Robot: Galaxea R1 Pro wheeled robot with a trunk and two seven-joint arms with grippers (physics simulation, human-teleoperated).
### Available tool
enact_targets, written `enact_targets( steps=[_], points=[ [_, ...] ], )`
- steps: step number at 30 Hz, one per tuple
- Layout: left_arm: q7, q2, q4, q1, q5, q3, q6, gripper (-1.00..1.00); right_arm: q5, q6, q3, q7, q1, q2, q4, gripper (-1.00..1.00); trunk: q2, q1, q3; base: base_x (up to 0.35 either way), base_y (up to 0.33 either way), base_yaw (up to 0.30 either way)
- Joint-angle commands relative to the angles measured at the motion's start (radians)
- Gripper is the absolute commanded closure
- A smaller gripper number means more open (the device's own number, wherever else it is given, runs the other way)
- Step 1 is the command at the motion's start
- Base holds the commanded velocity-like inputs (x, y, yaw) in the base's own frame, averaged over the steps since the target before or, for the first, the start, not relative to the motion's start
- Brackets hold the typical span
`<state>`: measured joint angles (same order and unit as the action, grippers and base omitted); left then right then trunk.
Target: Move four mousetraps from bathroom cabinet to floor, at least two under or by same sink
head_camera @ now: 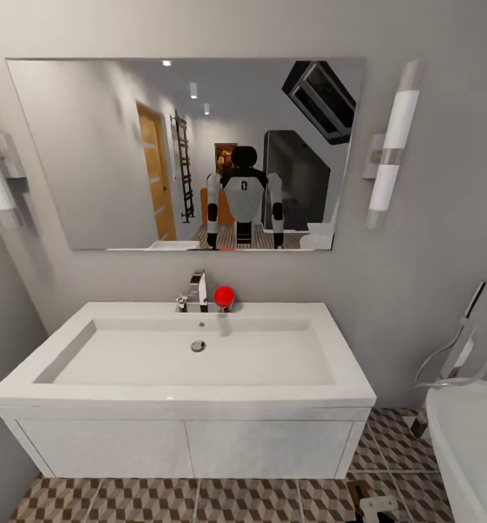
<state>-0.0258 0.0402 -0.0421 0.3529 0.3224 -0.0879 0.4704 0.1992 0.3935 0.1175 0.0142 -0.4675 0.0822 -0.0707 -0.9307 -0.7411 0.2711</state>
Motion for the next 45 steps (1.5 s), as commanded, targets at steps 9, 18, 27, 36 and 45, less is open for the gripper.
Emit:
enact_targets(
  steps=[9, 18, 27, 36, 45],
  points=[
    [-0.002, 0.0, -0.004, 0.001, 0.002, -0.009, 0.006, 1.0, 0.007, 0.008, 0.008, 0.0, -0.002, 0.0, -0.004, 1.0, -0.064, -0.035, 0.03, 0.0, 0.0, 0.0],
    [-0.003, 0.001, -0.004, 0.002, 0.002, -0.009, 0.005, 1.0, 0.006, 0.008, 0.008, -0.002, -0.002, 0.001, -0.004, 1.0, -0.127, -0.069, 0.058, 0.0, 0.0, 0.0],
    [-0.002, 0.009, -0.004, 0.002, 0.001, 0.082, 0.006, 1.0, 0.01, 0.008, 0.009, -0.011, -0.002, 0.001, -0.004, 1.0, -0.19, -0.104, 0.086, 0.0, 0.0, 0.0],
    [-0.002, 0.011, -0.004, 0.002, 0.0, 0.093, 0.007, 1.0, 0.008, 0.008, 0.009, -0.011, -0.002, 0.0, -0.004, 1.0, -0.253, -0.138, 0.114, 0.0, 0.0, 0.0],
    [-0.002, 0.004, -0.004, 0.002, -0.001, 0.093, 0.007, 1.0, 0.008, 0.008, 0.009, -0.011, -0.002, 0.001, -0.004, 1.0, -0.316, -0.173, 0.142, 0.0, 0.0, 0.0]
  ],
)
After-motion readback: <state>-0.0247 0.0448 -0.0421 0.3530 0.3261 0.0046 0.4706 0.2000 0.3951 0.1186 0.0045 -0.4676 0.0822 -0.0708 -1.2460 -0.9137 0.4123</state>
